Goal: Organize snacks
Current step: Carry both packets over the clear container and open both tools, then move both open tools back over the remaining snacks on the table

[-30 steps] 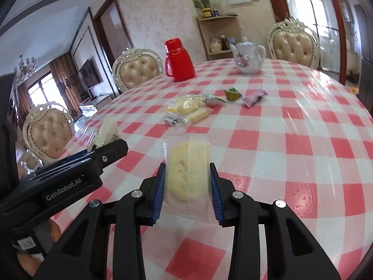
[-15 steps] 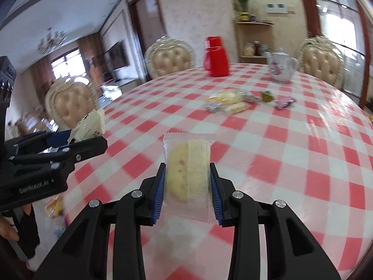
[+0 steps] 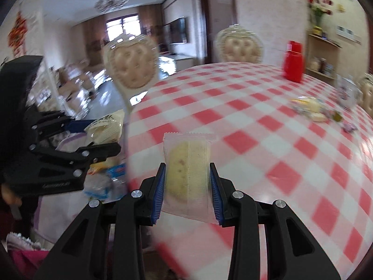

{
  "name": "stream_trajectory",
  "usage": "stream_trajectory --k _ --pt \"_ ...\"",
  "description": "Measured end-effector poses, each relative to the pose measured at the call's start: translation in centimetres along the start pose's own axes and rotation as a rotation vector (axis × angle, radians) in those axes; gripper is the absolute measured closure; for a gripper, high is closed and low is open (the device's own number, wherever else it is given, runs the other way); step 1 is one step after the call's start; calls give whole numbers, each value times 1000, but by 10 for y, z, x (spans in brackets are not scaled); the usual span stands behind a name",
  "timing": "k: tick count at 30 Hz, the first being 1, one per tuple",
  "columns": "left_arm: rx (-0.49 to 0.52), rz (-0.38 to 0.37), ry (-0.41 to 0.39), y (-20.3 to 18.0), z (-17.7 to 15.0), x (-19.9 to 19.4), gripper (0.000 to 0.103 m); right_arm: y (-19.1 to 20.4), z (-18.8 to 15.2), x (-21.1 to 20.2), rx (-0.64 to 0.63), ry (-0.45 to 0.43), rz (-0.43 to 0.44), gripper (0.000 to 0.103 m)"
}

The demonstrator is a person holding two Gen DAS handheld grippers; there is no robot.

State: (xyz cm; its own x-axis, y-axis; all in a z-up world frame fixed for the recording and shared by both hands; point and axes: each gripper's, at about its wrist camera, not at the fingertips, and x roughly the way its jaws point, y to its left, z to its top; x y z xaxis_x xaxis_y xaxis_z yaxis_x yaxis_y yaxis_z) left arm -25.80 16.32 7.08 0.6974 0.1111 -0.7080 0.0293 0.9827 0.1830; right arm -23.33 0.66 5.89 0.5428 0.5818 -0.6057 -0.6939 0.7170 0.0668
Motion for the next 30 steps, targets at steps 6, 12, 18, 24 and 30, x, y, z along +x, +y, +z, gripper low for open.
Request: stream_trajectory --k 6,12,18,24,30 --pt "-32 54 72 47 -33 8 48 60 3 26 -125 55 82 68" --pt "-57 69 131 74 -51 26 47 102 -8 51 -231 128 142 68" --pt "-71 89 173 86 -61 39 44 134 -22 55 -339 173 261 67" --pt "-67 185 155 91 -57 36 13 136 -21 34 -373 102 285 36" --pt "-44 214 137 80 -44 34 3 85 -9 18 -229 44 199 29"
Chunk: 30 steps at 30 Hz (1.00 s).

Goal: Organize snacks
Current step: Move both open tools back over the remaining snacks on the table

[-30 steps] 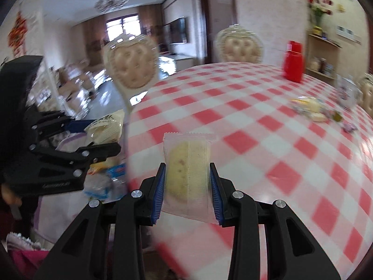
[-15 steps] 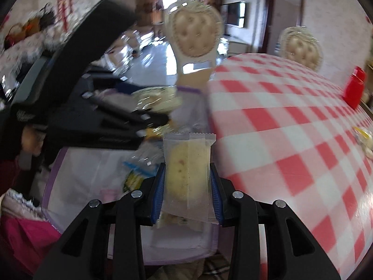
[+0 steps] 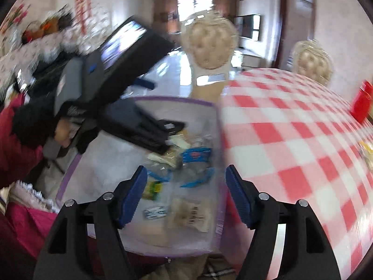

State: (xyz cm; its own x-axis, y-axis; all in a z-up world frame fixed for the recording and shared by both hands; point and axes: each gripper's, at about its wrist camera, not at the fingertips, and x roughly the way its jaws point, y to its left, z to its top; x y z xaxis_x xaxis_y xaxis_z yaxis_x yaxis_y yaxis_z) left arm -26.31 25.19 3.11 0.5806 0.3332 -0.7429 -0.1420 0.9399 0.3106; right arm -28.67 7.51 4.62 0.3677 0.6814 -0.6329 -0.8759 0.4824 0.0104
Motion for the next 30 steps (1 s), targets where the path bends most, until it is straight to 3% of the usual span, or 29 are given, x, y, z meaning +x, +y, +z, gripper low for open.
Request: stream_trajectory --k 4,11,15,21,23,30 --pt "58 4 -16 -22 14 -3 3 -46 -9 -24 123 -67 -98 17" --pt "161 -28 -51 -76 42 -8 3 -121 -37 -63 291 -124 -237 17" --pt "175 -132 -76 -116 70 -10 3 -167 -58 -80 389 -123 -328 16" --pt "133 -401 -82 -204 153 3 3 -255 -97 -111 596 -124 -464 16" --pt "115 -428 -98 -231 181 13 3 -291 -107 -121 655 -107 -543 16" --pt "-86 -491 -106 -309 273 79 3 -392 -143 -134 821 -81 -610 17"
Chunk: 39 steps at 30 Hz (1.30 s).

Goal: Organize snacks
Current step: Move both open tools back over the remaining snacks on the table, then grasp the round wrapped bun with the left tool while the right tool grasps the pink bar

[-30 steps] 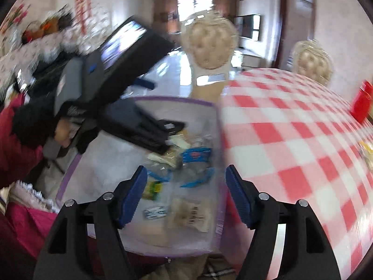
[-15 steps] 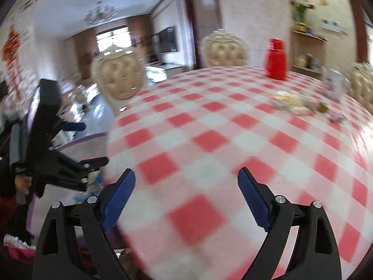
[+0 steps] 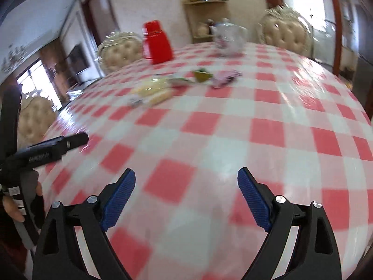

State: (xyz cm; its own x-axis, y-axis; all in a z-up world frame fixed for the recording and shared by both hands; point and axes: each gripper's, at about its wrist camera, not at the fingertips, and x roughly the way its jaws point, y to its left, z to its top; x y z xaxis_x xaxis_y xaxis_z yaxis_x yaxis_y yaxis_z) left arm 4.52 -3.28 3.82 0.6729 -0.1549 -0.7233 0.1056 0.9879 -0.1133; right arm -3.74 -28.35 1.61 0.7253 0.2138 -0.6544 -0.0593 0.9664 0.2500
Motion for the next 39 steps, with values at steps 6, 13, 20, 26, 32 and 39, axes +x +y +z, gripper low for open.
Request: stream_trajectory --k 6,13,20,26,32,39 --pt "153 -26 75 -26 82 73 2 -43 9 4 190 -84 107 16" --pt "299 -16 224 -31 141 158 2 -45 9 -5 204 -130 168 16" --pt "263 -94 185 -26 144 165 36 -44 8 -9 208 -141 183 16" --pt "141 -75 30 2 123 105 44 -42 8 -8 206 -128 183 16" --pt "-35 86 -95 46 83 46 44 -36 10 2 180 -77 158 16" --pt "-184 155 -52 77 51 48 41 -28 56 38 132 -16 -27 17"
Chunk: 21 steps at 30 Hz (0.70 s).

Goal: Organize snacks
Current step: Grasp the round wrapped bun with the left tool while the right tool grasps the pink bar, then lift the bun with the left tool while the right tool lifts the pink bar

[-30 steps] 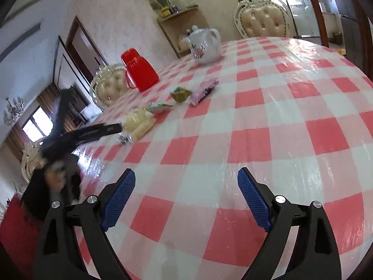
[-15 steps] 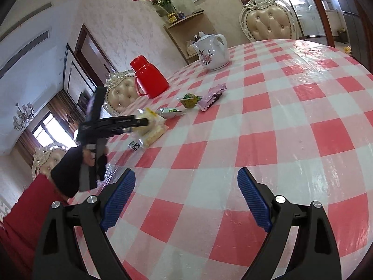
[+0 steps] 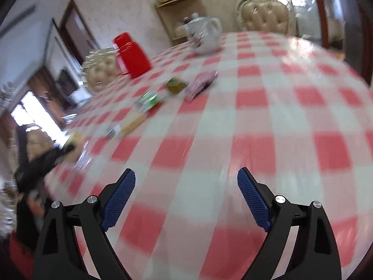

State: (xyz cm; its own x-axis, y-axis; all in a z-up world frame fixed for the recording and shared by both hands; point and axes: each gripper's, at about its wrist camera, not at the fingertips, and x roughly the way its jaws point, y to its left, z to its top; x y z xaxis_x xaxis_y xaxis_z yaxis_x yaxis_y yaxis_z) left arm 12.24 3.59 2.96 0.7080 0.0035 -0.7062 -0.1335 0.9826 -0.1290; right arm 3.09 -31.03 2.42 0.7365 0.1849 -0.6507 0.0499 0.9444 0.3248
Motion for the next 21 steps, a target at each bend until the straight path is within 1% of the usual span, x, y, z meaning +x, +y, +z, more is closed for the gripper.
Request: stream_trajectory --k 2,3,4,5,6,7,9,11,12,13,15,16,17,18,19,20,21 --pt "19 13 -12 -4 1 3 35 -1 22 22 24 5 -64 17" --pt "16 4 -23 -5 2 3 25 -3 38 41 60 21 -85 17" --pt "9 -8 -54 -5 4 1 16 -6 46 52 88 28 -102 17" --pt "7 -11 -78 -5 4 0 12 -8 58 69 129 38 -141 17" --pt "8 -17 -99 -5 4 2 7 -8 66 81 149 46 -156 17" --pt "8 -30 -94 -5 5 5 4 -8 74 94 173 51 -171 17" --pt "-15 -83 -69 -1 9 11 4 -6 93 122 231 49 -224 17" --pt "-77 -126 -83 12 10 9 4 -4 104 142 259 61 -271 19" --pt "-101 -140 -91 16 11 9 4 -1 111 157 269 77 -319 19" --pt "-121 -153 -94 20 11 9 4 2 113 162 262 71 -351 18" --pt "-137 -163 -102 23 11 9 3 12 119 176 215 78 -434 23" --pt "-135 -167 -104 23 11 8 3 18 118 181 163 92 -487 25" --pt "-131 -172 -103 22 11 9 3 22 115 181 120 85 -503 35" --pt "-127 -173 -100 21 12 9 3 23 112 178 98 75 -486 56" --pt "-125 -172 -98 21 11 9 3 22 108 170 80 61 -415 70" --pt "-125 -170 -97 21 10 10 3 17 102 160 78 51 -330 82" --pt "-127 -164 -99 21 11 9 3 12 97 150 75 43 -275 82"
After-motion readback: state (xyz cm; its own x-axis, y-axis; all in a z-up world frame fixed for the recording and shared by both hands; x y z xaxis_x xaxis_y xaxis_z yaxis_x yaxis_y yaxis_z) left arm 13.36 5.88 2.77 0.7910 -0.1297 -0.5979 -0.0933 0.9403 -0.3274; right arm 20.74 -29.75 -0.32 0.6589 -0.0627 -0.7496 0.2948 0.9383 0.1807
